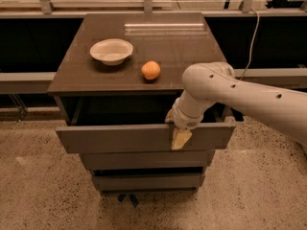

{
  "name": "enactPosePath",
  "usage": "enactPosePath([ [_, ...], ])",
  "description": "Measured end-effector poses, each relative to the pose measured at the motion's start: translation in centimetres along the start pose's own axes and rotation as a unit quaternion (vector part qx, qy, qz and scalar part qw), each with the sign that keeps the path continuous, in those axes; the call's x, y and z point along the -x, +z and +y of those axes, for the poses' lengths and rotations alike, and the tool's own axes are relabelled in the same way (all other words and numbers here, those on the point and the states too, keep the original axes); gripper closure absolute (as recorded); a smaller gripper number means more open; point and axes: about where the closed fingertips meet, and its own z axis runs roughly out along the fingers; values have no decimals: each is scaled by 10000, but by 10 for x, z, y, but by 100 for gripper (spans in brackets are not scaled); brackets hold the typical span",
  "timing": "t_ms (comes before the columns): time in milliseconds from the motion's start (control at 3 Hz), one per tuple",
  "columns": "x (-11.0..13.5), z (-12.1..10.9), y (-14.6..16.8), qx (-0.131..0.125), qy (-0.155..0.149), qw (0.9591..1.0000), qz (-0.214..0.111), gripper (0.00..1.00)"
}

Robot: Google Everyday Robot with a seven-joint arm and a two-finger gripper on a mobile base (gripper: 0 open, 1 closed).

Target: Open top drawer

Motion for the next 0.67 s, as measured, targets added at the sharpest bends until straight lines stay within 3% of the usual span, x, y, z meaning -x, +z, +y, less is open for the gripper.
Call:
enactPosePath([
  [333, 2, 6, -1, 296, -56, 9995, -129, 61],
  [667, 12, 25, -10, 657, -103, 9974, -265, 68],
])
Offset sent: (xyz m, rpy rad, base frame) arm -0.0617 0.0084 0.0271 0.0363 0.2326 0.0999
